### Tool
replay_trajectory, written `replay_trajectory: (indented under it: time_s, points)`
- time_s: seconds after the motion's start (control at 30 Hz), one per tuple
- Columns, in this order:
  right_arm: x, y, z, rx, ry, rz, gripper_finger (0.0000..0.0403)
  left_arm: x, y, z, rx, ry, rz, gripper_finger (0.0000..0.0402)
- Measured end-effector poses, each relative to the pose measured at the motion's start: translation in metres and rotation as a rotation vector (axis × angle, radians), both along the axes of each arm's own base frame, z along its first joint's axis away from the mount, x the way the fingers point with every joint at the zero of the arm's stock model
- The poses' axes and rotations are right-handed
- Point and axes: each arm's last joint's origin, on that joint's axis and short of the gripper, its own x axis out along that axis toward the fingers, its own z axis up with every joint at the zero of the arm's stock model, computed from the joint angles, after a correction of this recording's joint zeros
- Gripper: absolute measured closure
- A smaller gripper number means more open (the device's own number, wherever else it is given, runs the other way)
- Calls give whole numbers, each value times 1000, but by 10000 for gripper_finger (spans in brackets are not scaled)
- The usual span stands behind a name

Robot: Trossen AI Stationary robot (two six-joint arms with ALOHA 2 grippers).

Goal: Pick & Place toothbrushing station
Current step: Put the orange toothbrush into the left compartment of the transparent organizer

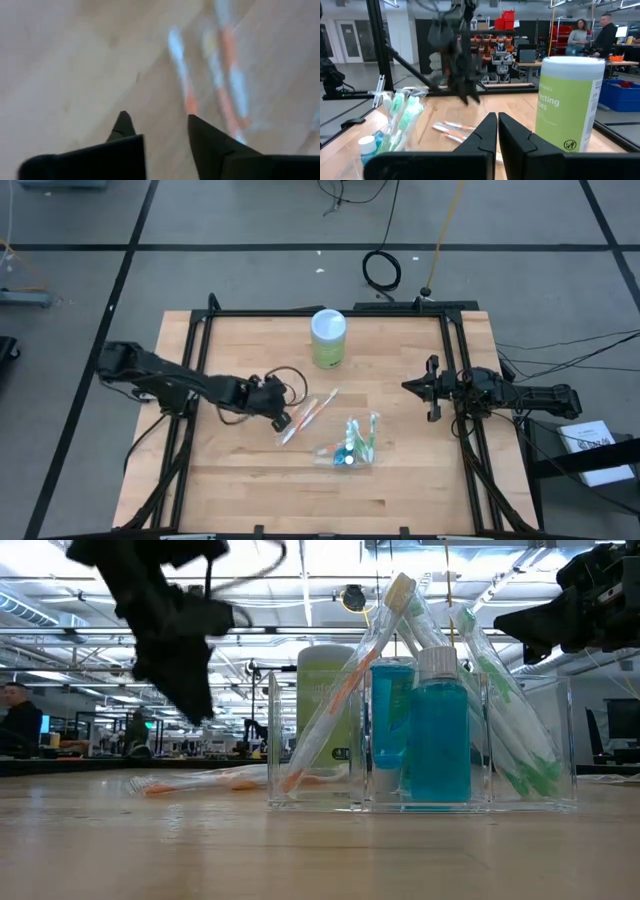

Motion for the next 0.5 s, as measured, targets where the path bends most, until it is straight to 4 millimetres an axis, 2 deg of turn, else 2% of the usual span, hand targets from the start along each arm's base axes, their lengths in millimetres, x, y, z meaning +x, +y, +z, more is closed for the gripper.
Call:
replay_trajectory:
  time_s: [0.13,0.27,0.4,0.5]
  points:
    - [0,0,0,0,2,0,396,12,-5,-31,-128,91,34,278]
    - [0,0,0,0,5,0,394,23,-8,-54,-168,105,87,262]
    - [0,0,0,0,4,0,396,42,-12,-62,-220,-17,56,261]
    - [0,0,0,0,4,0,396,51,-11,-63,-191,-107,-4,261]
